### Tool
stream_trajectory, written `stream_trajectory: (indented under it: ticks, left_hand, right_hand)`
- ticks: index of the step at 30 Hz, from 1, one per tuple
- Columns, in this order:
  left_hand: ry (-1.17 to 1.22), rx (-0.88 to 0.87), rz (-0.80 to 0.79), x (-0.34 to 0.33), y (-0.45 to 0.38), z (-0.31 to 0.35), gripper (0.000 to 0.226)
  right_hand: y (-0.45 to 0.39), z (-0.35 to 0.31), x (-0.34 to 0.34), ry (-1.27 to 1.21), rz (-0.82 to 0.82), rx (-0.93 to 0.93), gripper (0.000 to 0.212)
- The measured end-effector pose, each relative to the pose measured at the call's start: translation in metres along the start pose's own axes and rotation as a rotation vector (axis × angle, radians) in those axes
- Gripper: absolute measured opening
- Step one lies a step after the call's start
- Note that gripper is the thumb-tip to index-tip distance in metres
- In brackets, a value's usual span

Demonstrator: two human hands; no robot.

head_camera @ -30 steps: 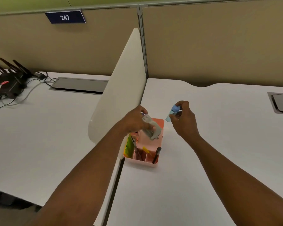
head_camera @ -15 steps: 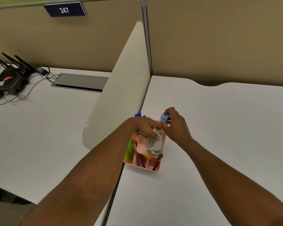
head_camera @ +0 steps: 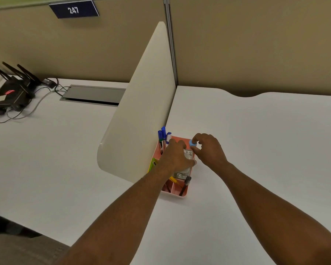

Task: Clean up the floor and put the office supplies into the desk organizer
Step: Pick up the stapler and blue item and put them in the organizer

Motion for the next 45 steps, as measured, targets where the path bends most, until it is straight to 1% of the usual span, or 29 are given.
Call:
stream_trajectory:
  ticks: [4, 8, 12, 18, 21, 25, 30, 35, 38, 41, 45]
  left_hand:
    - [0.01, -0.014, 0.036, -0.002, 0.003, -0.002, 0.068]
    - [0.047, -0.022, 0.031, -0.003, 0.004, -0.003, 0.067]
    - [0.016, -0.002, 0.032, -0.003, 0.002, -0.003, 0.065]
    - [-0.011, 0.004, 0.013, -0.004, 0.005, -0.002, 0.069]
    - [-0.061, 0.01, 0.037, -0.003, 0.011, 0.001, 0.065]
    - [-0.044, -0.036, 0.094, -0.002, 0.029, 0.003, 0.055]
    - [-0.135, -0.145, 0.24, -0.011, 0.068, -0.002, 0.051]
    - [-0.178, -0.246, 0.332, -0.027, 0.122, -0.017, 0.05]
    - [-0.206, -0.251, 0.35, -0.037, 0.159, -0.036, 0.048]
    - [-0.246, -0.293, 0.371, -0.055, 0.202, -0.061, 0.043]
    - [-0.273, -0.293, 0.327, -0.088, 0.261, -0.107, 0.053]
  right_hand:
    - [-0.002, 0.003, 0.0, 0.046, -0.008, -0.031, 0.014]
    - [-0.003, 0.001, 0.001, 0.098, -0.025, -0.02, 0.013]
    - [-0.003, -0.001, 0.002, 0.102, -0.025, -0.01, 0.015]
    - [0.007, -0.004, 0.0, 0.092, -0.024, -0.043, 0.019]
    - [0.017, -0.009, 0.001, 0.069, -0.017, -0.067, 0.023]
    - [0.037, -0.019, 0.001, 0.067, 0.018, -0.096, 0.024]
    - [0.078, -0.034, 0.004, 0.084, 0.088, -0.109, 0.028]
    - [0.134, -0.055, -0.007, 0.091, 0.164, -0.137, 0.031]
    - [0.174, -0.073, -0.024, 0.074, 0.205, -0.157, 0.033]
    - [0.221, -0.094, -0.051, 0.077, 0.25, -0.178, 0.037]
    - [0.29, -0.127, -0.101, 0.125, 0.251, -0.223, 0.046]
Point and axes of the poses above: each hand's wrist, its own y-axis away from the middle knuckle, its own x-axis out of the back of the hand, z = x × y, the point moved 4 cm from there along -y, towards the middle knuckle, and after that the axes turned 15 degrees about -z, right-handed, at the moved point
